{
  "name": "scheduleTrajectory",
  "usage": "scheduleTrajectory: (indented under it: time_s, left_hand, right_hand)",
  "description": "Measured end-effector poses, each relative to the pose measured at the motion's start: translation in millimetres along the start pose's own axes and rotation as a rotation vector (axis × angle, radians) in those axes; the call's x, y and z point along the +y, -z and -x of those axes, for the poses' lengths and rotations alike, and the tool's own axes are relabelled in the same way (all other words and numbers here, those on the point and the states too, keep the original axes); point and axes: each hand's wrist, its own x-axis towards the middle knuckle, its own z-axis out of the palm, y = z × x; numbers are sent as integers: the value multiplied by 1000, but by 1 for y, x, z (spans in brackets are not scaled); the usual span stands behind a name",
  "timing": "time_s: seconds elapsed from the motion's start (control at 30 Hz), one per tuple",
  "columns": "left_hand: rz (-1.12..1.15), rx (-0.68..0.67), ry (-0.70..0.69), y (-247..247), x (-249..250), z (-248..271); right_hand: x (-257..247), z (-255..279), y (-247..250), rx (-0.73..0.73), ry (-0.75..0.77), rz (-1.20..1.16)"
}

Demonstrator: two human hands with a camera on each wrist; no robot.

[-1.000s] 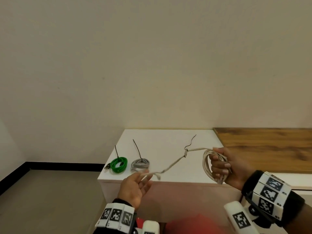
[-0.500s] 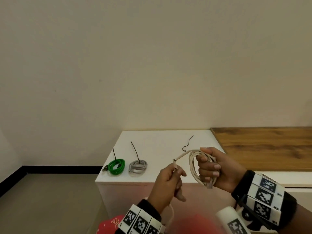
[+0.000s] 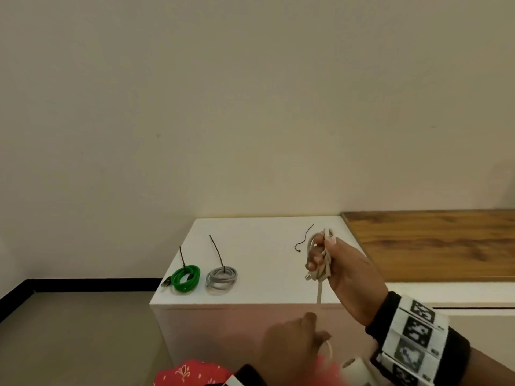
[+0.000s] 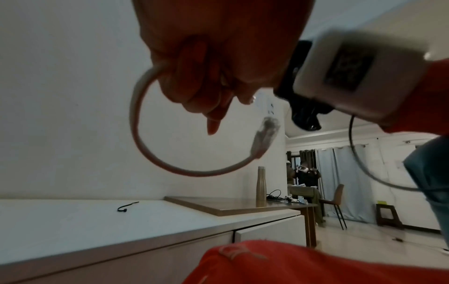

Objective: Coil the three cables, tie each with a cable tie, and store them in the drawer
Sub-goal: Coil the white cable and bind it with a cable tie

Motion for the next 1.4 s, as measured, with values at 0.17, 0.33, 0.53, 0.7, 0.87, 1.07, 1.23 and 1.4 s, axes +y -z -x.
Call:
scheduleTrajectory:
  time_s: [0.17, 0.33, 0.53, 0.7, 0.87, 1.07, 1.23, 1.4]
  left_hand:
    - [-52, 270, -173, 13, -11, 11]
    - [130, 367, -194, 17, -26, 16]
    - [375, 498, -178, 21, -39, 8]
    - [564, 481, -163, 29, -51, -4]
    - [960, 383, 0, 28, -70, -3]
    - [1103, 236, 53, 9, -48, -1]
    - [1238, 28, 81, 4, -22, 1]
    - [1369, 85, 145, 5, -2, 13]
  right_hand:
    - [21, 3, 12, -156, 254, 888]
    - [36, 3, 18, -304, 451, 1459]
    - [29, 1, 29, -556, 125, 1427]
    - [17, 2, 18, -547, -198, 1015]
    - [-4, -1, 22, -369, -343, 432]
    - [2, 0, 12, -369, -486, -215]
    - [6, 2, 8, -210, -360, -328]
    - [0, 1, 3, 3, -228, -234]
